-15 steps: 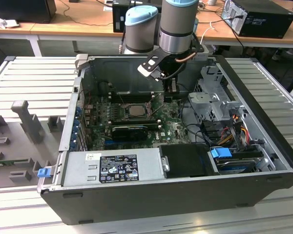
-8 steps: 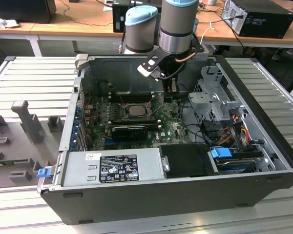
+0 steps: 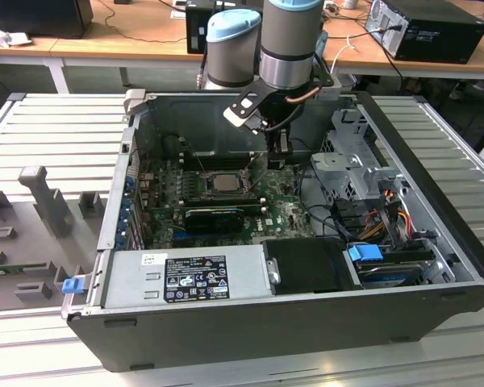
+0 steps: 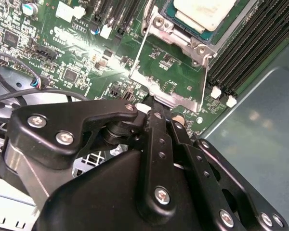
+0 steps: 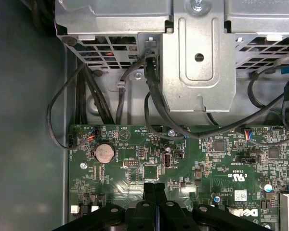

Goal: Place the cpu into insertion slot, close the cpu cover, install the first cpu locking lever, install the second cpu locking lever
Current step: 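Close the cpu cover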

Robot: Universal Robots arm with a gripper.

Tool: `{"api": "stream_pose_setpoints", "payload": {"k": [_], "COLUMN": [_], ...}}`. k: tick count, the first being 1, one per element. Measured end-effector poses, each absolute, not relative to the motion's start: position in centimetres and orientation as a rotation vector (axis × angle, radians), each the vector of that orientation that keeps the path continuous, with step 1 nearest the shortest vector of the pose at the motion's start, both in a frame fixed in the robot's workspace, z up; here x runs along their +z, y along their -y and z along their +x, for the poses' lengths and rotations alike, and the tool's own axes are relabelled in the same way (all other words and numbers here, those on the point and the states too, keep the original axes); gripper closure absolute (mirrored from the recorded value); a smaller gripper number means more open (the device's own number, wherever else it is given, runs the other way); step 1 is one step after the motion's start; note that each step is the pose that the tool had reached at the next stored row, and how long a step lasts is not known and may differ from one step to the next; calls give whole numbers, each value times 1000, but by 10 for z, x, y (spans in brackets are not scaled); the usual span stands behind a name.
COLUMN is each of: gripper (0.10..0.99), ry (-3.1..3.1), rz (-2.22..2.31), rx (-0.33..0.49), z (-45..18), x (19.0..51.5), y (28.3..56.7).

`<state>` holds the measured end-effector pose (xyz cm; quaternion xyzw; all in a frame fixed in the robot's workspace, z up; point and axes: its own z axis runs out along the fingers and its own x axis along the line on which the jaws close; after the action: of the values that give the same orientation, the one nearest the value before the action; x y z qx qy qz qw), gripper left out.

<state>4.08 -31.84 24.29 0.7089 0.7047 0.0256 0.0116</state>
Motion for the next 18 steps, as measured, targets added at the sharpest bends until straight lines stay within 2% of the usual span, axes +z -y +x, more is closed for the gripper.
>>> {"api": "stream_pose_setpoints", "payload": {"k": [18], "gripper": [980], "ry": [-2199], "rz": [2212], "rx": [83], "z": [31], "x": [243], "y": [318]}}
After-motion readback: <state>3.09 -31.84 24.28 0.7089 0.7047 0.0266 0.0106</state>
